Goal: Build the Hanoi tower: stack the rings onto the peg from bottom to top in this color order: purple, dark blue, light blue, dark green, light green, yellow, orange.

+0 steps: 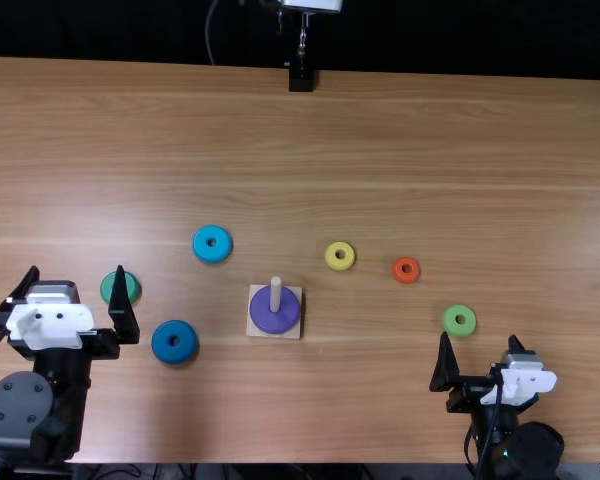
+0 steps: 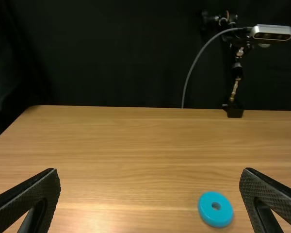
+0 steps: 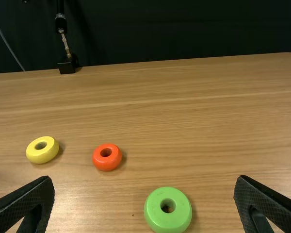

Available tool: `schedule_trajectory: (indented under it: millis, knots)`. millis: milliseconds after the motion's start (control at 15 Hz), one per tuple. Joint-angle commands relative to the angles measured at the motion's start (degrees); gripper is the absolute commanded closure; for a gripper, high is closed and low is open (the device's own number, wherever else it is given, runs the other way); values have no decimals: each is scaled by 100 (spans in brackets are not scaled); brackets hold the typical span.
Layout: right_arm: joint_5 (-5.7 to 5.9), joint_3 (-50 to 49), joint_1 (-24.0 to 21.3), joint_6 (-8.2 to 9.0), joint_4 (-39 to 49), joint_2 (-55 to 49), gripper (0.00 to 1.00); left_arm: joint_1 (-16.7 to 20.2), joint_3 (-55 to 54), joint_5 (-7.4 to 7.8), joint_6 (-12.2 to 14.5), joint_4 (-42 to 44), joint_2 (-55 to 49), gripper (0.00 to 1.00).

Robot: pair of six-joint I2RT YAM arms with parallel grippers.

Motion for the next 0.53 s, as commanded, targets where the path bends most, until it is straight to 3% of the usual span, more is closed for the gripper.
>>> schedule_trajectory:
  millis: [0,267,467]
  knots:
    - [62,-403,-80,28,-407,-69,0,-67,136,-156,82,20,-53,0]
    - [62,-403,-80,28,-407,-69,0,-269,725,-72,93,-191,922,0]
    - [62,-403,-80,28,-407,-69,0,-304,1507,-50,93,-1457,1810,0]
